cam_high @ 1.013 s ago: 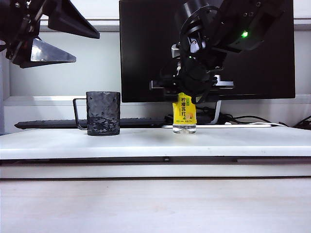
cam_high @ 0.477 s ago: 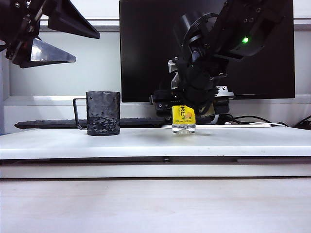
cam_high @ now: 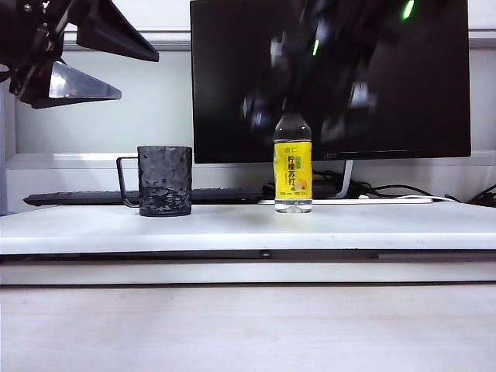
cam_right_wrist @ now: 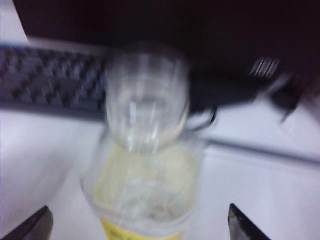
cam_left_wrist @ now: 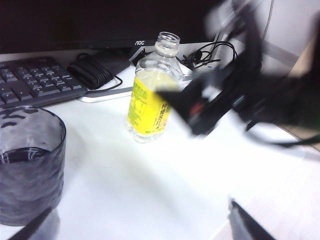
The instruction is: Carefully pick up the bottle and pour some water from the bottle into the cup.
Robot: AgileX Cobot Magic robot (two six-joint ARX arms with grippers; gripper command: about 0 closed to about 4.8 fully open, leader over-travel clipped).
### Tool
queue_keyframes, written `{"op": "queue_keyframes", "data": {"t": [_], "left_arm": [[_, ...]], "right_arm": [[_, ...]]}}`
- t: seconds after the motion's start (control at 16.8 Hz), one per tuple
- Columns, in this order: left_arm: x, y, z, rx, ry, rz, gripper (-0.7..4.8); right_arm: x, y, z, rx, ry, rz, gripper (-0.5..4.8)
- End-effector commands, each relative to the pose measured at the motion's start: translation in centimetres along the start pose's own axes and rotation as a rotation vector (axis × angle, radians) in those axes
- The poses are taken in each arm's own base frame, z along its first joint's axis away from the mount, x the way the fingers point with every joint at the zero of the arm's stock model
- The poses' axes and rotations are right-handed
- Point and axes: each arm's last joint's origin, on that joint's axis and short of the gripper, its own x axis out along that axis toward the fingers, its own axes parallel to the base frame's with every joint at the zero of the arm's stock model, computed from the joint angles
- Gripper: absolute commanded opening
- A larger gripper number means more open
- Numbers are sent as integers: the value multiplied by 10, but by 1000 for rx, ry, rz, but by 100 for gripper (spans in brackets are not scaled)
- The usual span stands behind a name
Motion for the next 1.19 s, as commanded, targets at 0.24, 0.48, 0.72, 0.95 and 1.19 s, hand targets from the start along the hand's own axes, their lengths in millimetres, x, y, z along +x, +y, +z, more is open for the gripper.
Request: {"op": "queue_keyframes", "data": {"t": [0.24, 0.48, 0.72, 0.95, 1.19], "left_arm": [[-32, -21, 32, 92, -196, 38, 479], [-83, -51, 57, 205, -414, 110, 479], [-157, -91, 62, 320, -668, 209, 479], [-203, -110, 26, 284, -617, 262, 479], [-188, -97, 5, 200, -385, 319, 479]], "right_arm": [[-53, -21, 61, 11, -186, -9, 479], [-138, -57, 118, 38, -425, -19, 479], [-281, -124, 141, 47, -655, -57, 479], [-382, -174, 83, -6, -606, 56, 479], [-367, -170, 27, 60, -404, 141, 479]]}}
